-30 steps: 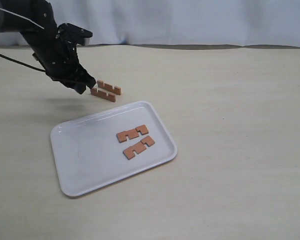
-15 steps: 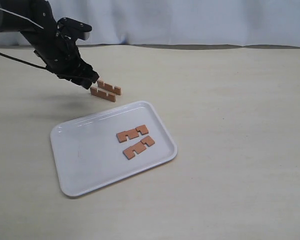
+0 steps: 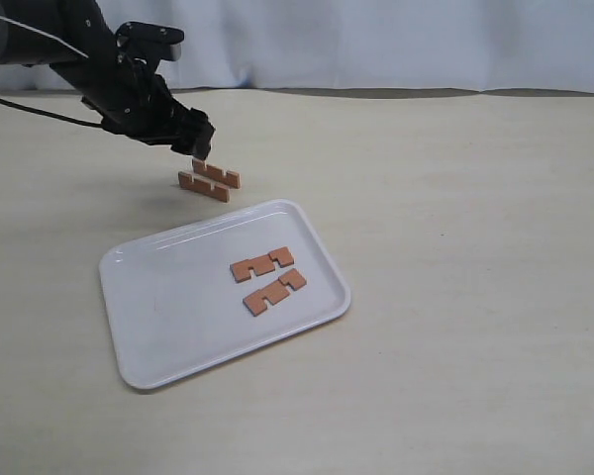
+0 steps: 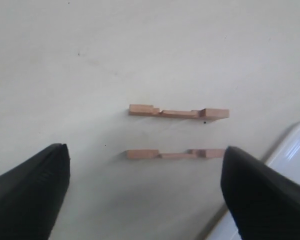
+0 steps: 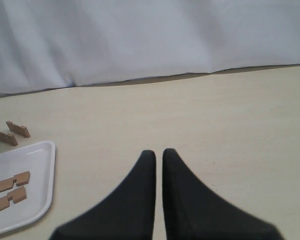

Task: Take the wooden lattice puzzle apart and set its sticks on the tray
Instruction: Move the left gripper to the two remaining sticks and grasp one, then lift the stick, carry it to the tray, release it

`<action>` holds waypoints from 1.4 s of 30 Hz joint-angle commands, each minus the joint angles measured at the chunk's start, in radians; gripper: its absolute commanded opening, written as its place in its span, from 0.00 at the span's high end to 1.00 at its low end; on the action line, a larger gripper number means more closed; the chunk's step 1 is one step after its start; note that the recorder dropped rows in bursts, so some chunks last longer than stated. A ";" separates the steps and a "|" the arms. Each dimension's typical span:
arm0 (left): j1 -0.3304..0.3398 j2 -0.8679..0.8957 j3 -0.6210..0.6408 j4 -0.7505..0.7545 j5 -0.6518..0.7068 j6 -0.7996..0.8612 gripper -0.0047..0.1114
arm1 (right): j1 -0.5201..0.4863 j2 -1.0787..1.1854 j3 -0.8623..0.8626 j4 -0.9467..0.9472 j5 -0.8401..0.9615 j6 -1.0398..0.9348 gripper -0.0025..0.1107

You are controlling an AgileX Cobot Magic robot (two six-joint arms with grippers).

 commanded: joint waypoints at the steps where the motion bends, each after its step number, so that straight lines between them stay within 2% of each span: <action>1: 0.000 -0.002 0.000 -0.032 -0.016 -0.009 0.30 | 0.001 -0.004 0.003 -0.001 -0.010 0.000 0.94; 10: -0.032 0.047 0.000 -0.109 -0.024 0.108 0.30 | 0.001 -0.004 0.003 -0.001 -0.010 0.000 0.94; 38: -0.041 0.099 0.000 -0.143 -0.079 0.110 0.30 | 0.001 -0.004 0.003 -0.001 -0.010 0.000 0.94; 42: -0.041 0.099 0.000 -0.100 -0.097 0.112 0.30 | 0.001 -0.004 0.003 -0.001 -0.010 0.000 0.94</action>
